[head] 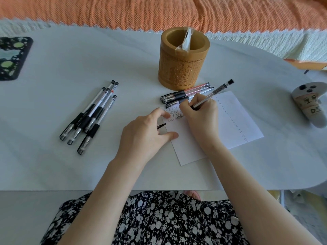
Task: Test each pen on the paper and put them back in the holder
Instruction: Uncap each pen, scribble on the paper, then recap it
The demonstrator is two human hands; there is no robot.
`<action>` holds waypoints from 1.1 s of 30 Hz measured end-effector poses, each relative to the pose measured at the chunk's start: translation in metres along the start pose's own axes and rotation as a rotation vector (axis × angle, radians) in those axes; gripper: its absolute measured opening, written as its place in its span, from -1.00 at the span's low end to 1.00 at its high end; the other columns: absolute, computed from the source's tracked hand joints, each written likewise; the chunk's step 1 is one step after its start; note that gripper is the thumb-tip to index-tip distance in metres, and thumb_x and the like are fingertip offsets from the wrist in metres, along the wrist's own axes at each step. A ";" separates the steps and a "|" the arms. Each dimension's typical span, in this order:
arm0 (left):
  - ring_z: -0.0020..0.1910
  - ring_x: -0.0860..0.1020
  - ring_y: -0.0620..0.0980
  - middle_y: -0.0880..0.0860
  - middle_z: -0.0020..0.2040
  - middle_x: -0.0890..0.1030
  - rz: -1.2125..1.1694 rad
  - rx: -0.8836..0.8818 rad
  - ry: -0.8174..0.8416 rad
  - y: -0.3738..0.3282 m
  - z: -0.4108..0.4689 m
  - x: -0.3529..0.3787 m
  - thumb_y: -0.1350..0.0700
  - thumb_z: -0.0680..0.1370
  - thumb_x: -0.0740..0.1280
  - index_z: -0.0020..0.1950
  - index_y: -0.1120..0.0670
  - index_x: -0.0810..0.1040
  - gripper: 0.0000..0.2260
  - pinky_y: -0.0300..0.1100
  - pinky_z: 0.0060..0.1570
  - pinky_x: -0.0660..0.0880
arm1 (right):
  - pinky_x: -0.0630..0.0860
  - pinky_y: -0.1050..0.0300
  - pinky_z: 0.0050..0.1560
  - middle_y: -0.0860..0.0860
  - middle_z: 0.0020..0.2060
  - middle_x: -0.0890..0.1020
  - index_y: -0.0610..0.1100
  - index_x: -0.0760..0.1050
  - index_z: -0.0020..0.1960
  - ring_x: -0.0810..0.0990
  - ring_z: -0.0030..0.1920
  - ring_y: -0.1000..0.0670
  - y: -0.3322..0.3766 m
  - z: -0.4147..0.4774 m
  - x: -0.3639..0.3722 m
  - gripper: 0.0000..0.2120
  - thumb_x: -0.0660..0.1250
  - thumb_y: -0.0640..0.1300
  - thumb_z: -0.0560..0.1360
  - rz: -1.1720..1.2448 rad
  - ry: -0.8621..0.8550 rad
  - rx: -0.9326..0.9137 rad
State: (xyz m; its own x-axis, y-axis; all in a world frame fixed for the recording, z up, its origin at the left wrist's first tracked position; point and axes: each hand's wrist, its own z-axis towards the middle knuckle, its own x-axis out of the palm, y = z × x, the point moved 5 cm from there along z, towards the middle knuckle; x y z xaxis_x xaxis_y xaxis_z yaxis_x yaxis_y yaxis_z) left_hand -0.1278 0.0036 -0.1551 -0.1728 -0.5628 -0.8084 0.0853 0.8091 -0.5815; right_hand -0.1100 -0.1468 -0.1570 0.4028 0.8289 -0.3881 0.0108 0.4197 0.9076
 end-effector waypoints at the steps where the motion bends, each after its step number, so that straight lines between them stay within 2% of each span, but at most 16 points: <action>1: -0.03 0.60 0.00 -0.02 -0.13 0.60 -0.001 0.001 -0.001 0.000 0.000 0.000 -0.23 0.33 0.43 0.12 -0.18 0.46 -0.58 -0.08 -0.04 0.50 | 0.12 0.13 -0.40 -0.13 -0.47 0.26 -0.38 0.24 -0.35 0.17 -0.40 0.03 0.000 0.000 0.000 -0.72 0.31 -0.28 0.37 0.003 0.000 -0.001; 6: -0.05 0.60 0.00 -0.03 -0.15 0.59 -0.001 0.005 -0.001 0.000 0.001 0.000 -0.23 0.33 0.43 0.11 -0.18 0.45 -0.59 -0.09 -0.07 0.50 | 0.10 0.18 -0.43 -0.10 -0.49 0.25 -0.34 0.23 -0.37 0.16 -0.42 0.06 0.000 0.000 -0.001 -0.71 0.31 -0.29 0.38 0.021 -0.002 -0.001; 10: -0.07 0.60 0.00 -0.04 -0.20 0.58 -0.002 0.011 -0.001 0.001 0.002 0.000 -0.23 0.33 0.43 0.10 -0.18 0.45 -0.60 -0.11 -0.11 0.50 | 0.09 0.23 -0.46 -0.02 -0.52 0.21 -0.20 0.23 -0.40 0.13 -0.44 0.08 0.001 0.000 0.001 -0.70 0.31 -0.29 0.39 0.026 0.017 -0.005; 15: -0.06 0.60 -0.01 -0.04 -0.20 0.58 -0.002 0.017 -0.009 0.000 0.001 0.000 -0.23 0.33 0.43 0.09 -0.18 0.45 -0.60 -0.11 -0.10 0.50 | 0.08 0.22 -0.45 0.02 -0.53 0.18 -0.14 0.19 -0.41 0.12 -0.44 0.07 0.001 0.001 0.001 -0.67 0.31 -0.30 0.38 0.033 0.016 -0.012; 20: -0.05 0.60 -0.01 -0.03 -0.14 0.59 -0.008 0.019 -0.015 0.000 0.001 0.000 -0.22 0.33 0.43 0.10 -0.18 0.45 -0.60 -0.11 -0.07 0.50 | 0.08 0.26 -0.46 0.04 -0.54 0.18 -0.10 0.15 -0.43 0.11 -0.45 0.09 0.001 0.001 0.000 -0.63 0.30 -0.31 0.38 0.032 0.007 -0.022; 24: -0.08 0.61 -0.01 -0.03 -0.16 0.58 -0.016 0.021 -0.018 0.000 0.001 -0.001 -0.23 0.33 0.43 0.10 -0.19 0.45 -0.60 -0.10 -0.08 0.51 | 0.06 0.27 -0.47 0.06 -0.54 0.15 -0.08 0.12 -0.42 0.10 -0.46 0.10 0.002 0.001 0.000 -0.62 0.29 -0.33 0.37 0.037 -0.004 -0.022; 33: -0.08 0.61 -0.02 -0.03 -0.14 0.59 -0.009 0.021 -0.019 -0.002 0.000 -0.002 -0.23 0.34 0.43 0.11 -0.19 0.45 -0.60 -0.09 -0.06 0.51 | 0.05 0.26 -0.48 0.03 -0.53 0.16 -0.10 0.14 -0.41 0.10 -0.46 0.10 0.002 0.001 0.000 -0.64 0.29 -0.33 0.36 0.034 -0.003 -0.009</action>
State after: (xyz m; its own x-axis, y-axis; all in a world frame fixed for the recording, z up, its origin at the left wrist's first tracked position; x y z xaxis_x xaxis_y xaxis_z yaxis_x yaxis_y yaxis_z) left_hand -0.1278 0.0036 -0.1526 -0.1553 -0.5730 -0.8047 0.1044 0.8005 -0.5902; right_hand -0.1087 -0.1468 -0.1554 0.4052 0.8419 -0.3565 -0.0116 0.3946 0.9188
